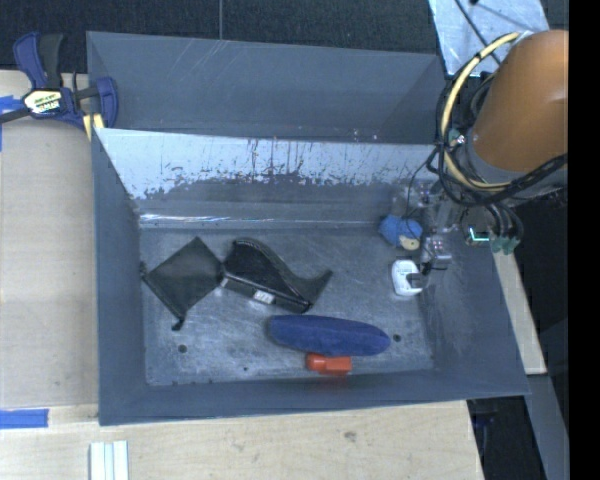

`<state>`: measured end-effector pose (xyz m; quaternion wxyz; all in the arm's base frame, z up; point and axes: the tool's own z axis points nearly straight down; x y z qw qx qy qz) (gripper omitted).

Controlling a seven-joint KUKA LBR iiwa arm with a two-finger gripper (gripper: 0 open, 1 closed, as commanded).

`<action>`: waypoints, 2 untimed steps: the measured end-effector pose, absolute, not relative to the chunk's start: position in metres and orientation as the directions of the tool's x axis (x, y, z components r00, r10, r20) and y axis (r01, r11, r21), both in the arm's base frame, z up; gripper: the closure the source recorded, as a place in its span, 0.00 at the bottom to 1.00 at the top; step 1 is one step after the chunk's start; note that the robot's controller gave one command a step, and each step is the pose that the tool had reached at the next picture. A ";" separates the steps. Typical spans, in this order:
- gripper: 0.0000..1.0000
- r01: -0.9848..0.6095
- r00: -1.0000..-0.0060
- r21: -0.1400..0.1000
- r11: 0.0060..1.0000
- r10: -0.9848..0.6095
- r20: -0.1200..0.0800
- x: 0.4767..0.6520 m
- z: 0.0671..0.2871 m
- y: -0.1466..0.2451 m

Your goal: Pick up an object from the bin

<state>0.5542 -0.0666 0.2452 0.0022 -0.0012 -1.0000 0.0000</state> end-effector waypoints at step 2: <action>0.00 -0.001 -1.000 0.001 1.000 -0.001 0.000 0.545 0.084 0.041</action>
Offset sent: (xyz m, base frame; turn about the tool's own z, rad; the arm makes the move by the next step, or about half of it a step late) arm -0.0174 0.0567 -0.0941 0.0739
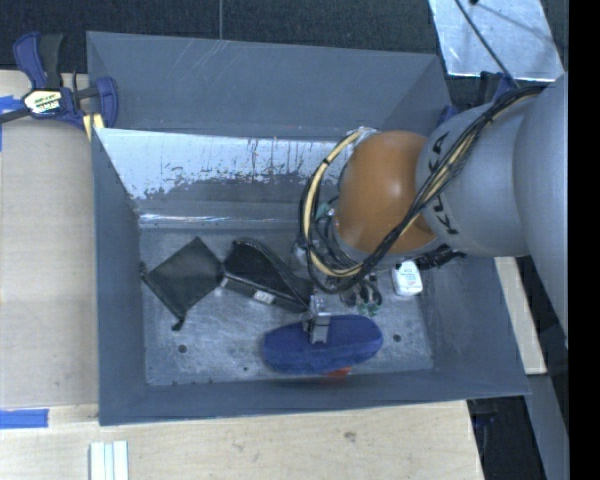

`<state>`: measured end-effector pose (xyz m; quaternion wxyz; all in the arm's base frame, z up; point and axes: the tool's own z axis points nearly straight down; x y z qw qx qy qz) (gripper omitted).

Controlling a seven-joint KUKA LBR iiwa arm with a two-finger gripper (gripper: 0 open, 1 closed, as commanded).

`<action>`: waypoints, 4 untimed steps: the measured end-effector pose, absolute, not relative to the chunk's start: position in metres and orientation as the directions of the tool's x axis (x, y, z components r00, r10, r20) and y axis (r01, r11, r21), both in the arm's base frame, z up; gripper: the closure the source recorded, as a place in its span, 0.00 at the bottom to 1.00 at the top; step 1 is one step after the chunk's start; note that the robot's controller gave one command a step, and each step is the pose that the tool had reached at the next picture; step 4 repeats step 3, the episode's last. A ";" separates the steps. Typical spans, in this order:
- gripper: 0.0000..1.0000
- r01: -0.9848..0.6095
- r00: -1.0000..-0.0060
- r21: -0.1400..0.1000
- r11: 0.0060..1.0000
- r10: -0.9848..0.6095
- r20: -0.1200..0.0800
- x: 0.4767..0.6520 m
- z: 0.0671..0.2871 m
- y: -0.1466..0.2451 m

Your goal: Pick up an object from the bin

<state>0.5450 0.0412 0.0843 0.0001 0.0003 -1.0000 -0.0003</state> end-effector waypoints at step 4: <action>1.00 0.174 -0.985 -0.001 0.985 0.174 -0.004 0.585 0.251 0.027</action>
Offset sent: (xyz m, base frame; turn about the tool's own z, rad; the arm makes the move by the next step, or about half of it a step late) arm 0.0109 -0.0038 -0.0143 0.1927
